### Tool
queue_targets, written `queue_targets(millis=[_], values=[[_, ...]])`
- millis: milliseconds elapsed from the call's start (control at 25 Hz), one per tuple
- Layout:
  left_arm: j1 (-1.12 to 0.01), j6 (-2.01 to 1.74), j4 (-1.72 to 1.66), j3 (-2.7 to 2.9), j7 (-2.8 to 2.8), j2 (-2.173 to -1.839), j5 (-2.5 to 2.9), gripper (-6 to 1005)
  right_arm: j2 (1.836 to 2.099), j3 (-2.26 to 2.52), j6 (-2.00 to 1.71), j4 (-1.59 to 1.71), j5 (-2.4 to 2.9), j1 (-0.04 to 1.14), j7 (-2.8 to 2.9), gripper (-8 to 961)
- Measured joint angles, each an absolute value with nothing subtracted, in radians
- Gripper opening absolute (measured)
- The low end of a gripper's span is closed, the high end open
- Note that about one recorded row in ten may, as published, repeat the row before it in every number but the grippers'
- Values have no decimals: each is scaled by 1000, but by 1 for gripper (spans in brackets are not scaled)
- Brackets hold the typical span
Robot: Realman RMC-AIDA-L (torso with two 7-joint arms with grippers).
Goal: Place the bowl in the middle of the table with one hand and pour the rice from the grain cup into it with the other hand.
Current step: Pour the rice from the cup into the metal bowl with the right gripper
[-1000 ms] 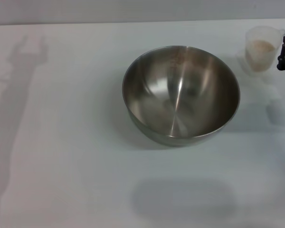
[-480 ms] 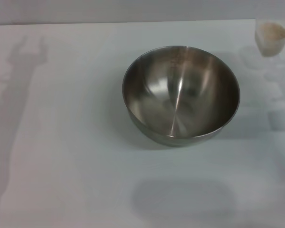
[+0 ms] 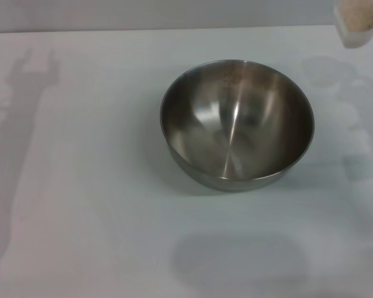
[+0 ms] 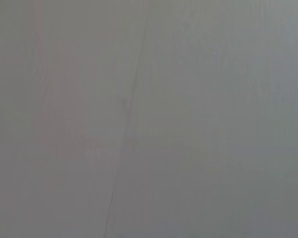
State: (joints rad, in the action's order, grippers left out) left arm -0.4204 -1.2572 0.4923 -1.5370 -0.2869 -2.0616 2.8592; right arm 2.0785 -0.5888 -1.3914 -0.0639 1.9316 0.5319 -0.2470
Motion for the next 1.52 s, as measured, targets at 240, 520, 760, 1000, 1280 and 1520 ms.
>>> queue_targets(millis=[240,520,760,1000,1280,1520], values=[[-419,-1251,492,-1537,-287,-2064,2859,473,2079,-548,-1426,-75,1933,536,-269,7],[-419,-1247,492,-1537,-287,-2066,2859,473,2078,-490,-1439,-118,1934,541,-390,7],[-419,-1241,492,-1537,-306,-2066,2858,473,2079,-452,-1451,-134,1934,540,-497,8],[-420,-1215,492,-1537,-308,-2065,2858,473,2080,-412,-1467,-159,1934,534,-641,8],[-418,-1214,493,-1545,-308,-2065,2858,472,2082,-365,-1477,-189,1934,528,-870,8],[-420,-1210,493,-1558,-309,-2065,2858,472,2083,-343,-1488,-198,1934,526,-1044,8]])
